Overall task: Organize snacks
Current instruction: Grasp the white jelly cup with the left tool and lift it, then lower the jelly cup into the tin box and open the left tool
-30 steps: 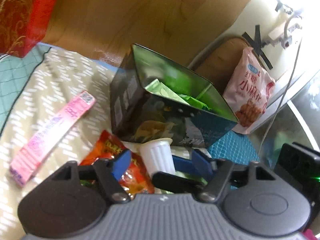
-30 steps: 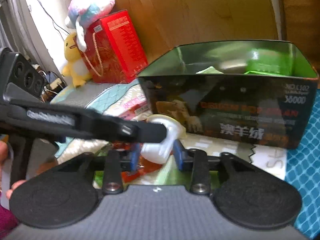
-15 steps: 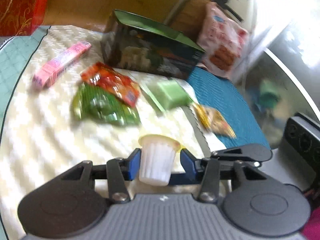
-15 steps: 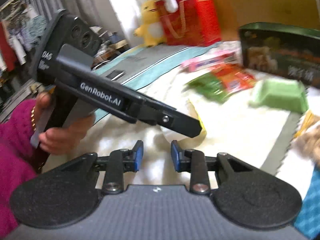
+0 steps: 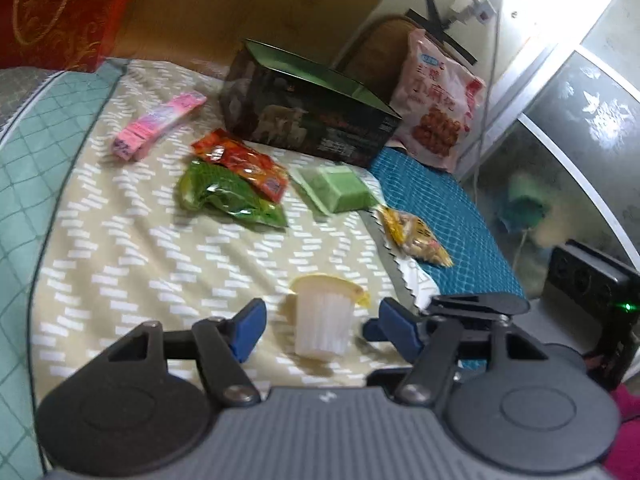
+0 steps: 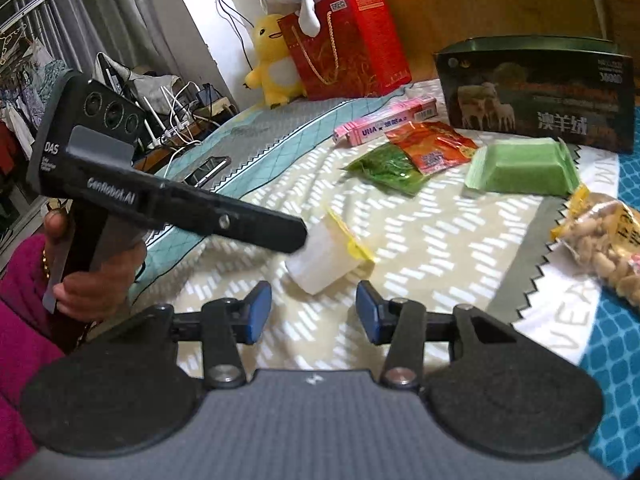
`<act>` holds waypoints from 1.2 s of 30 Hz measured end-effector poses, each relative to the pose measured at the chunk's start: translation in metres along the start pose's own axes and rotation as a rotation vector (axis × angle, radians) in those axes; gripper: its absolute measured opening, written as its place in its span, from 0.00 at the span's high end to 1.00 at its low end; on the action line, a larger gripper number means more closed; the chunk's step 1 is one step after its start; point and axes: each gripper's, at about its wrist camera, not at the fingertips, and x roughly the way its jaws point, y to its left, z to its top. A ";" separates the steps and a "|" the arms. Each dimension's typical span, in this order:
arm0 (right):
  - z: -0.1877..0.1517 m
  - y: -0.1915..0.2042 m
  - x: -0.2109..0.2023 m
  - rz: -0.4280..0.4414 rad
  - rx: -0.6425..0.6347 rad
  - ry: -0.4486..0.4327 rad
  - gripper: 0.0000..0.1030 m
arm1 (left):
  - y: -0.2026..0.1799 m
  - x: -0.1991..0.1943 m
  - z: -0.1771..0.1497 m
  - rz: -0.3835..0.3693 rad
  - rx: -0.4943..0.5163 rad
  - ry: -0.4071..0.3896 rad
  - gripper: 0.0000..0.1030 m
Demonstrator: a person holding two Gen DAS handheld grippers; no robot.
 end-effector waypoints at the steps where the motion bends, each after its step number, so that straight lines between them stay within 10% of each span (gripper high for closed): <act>1: 0.000 0.001 0.002 -0.006 -0.009 0.000 0.52 | -0.002 0.002 0.000 -0.011 0.010 0.008 0.40; 16: 0.020 -0.011 -0.008 -0.072 0.003 -0.114 0.63 | -0.005 0.019 0.013 -0.069 0.015 0.044 0.58; 29: 0.143 -0.093 0.014 -0.325 0.032 -0.345 0.60 | -0.023 0.075 0.175 -0.011 0.128 -0.131 0.57; 36: 0.131 -0.109 0.000 -0.373 0.141 -0.432 0.50 | 0.006 0.081 0.205 0.027 0.059 -0.185 0.39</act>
